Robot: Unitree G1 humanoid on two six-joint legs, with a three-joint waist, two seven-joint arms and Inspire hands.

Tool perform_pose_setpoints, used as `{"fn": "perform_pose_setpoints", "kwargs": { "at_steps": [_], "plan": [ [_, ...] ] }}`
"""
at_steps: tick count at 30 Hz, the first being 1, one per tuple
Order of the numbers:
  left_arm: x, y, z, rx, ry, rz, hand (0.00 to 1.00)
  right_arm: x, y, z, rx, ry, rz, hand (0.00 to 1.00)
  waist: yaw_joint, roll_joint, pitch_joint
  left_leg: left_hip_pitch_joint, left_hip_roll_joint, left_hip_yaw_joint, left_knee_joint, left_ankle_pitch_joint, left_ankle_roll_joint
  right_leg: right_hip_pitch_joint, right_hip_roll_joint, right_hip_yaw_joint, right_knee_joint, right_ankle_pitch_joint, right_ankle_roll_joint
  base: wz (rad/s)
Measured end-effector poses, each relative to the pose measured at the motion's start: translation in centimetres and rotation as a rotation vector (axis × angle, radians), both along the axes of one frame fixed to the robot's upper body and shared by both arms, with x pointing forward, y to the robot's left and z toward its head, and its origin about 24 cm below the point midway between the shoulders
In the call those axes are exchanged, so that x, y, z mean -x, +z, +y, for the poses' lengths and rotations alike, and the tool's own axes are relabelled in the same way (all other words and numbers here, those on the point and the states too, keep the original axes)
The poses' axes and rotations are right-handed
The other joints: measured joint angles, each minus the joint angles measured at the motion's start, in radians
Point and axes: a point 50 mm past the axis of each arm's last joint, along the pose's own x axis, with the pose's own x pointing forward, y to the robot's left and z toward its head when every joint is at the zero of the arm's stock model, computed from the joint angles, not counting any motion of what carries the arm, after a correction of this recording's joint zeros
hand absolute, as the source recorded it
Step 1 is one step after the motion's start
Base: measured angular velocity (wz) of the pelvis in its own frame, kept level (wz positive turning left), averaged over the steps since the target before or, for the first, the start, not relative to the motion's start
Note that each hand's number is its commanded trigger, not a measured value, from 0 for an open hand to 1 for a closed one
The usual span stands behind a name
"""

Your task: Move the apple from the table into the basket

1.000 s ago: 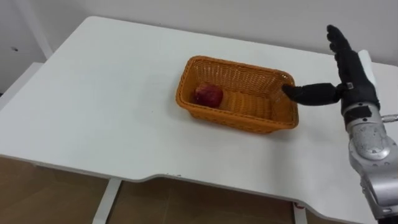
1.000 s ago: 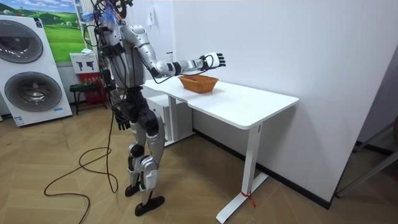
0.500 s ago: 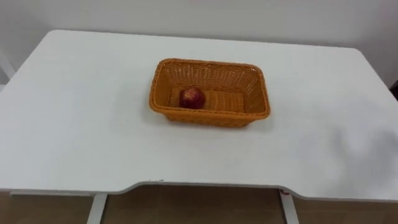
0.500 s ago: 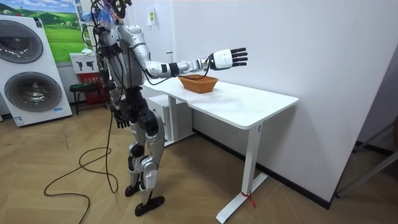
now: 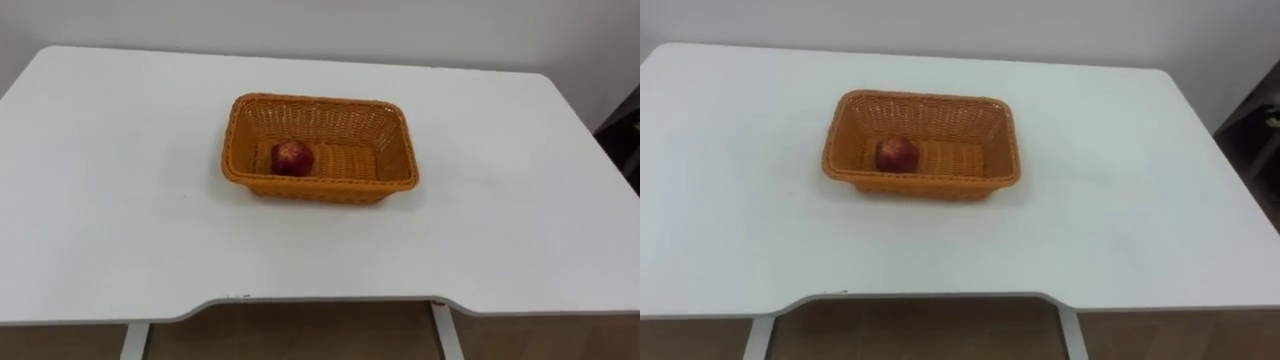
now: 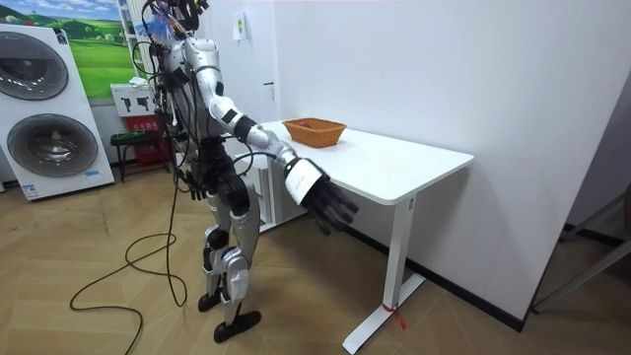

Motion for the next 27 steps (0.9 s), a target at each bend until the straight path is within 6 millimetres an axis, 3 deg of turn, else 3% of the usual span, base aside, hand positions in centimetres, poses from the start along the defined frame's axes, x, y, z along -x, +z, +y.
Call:
{"fn": "perform_pose_setpoints", "kwargs": {
  "at_steps": [3,5,7,16,27],
  "plan": [
    [-0.6,-0.1,-0.2,-0.003,-0.001,-0.014,0.00,2.1,-2.2,2.1,-0.130,-0.074,0.024,0.00,0.005,0.018,0.0012,0.002,0.000,0.000,-0.013,0.000,0.000,-0.002,-0.001,0.001,0.001,0.000,0.000,-0.02],
    [-0.7,-0.2,-0.4,0.002,-0.001,-0.013,0.00,2.4,-3.3,3.5,-0.195,-0.069,0.037,0.00,0.007,0.027,0.0002,0.005,0.000,0.006,-0.014,0.000,0.000,-0.004,0.000,0.008,0.002,0.000,0.000,-0.10],
    [-0.7,-0.3,-0.8,0.015,-0.006,-0.012,0.00,3.1,-4.2,4.8,-0.249,-0.009,0.089,0.00,0.028,0.046,0.0059,0.018,-0.001,0.012,-0.015,-0.001,0.001,0.002,0.000,0.017,-0.001,0.000,0.001,-0.08],
    [-0.4,-0.8,-1.5,0.038,0.002,0.012,0.00,3.6,-6.6,8.7,-0.431,0.260,0.193,0.00,0.065,0.051,0.0050,0.015,-0.002,0.013,-0.014,-0.001,0.001,-0.006,-0.001,0.016,-0.003,-0.002,0.002,0.00],
    [-0.2,-1.3,-2.9,0.058,0.006,0.029,0.00,5.3,-8.3,12.9,-0.641,0.380,0.207,0.00,0.082,0.069,0.0035,0.014,-0.002,0.011,-0.016,-0.002,0.001,0.004,-0.001,0.014,-0.015,-0.001,0.002,0.01]
  ]
}}
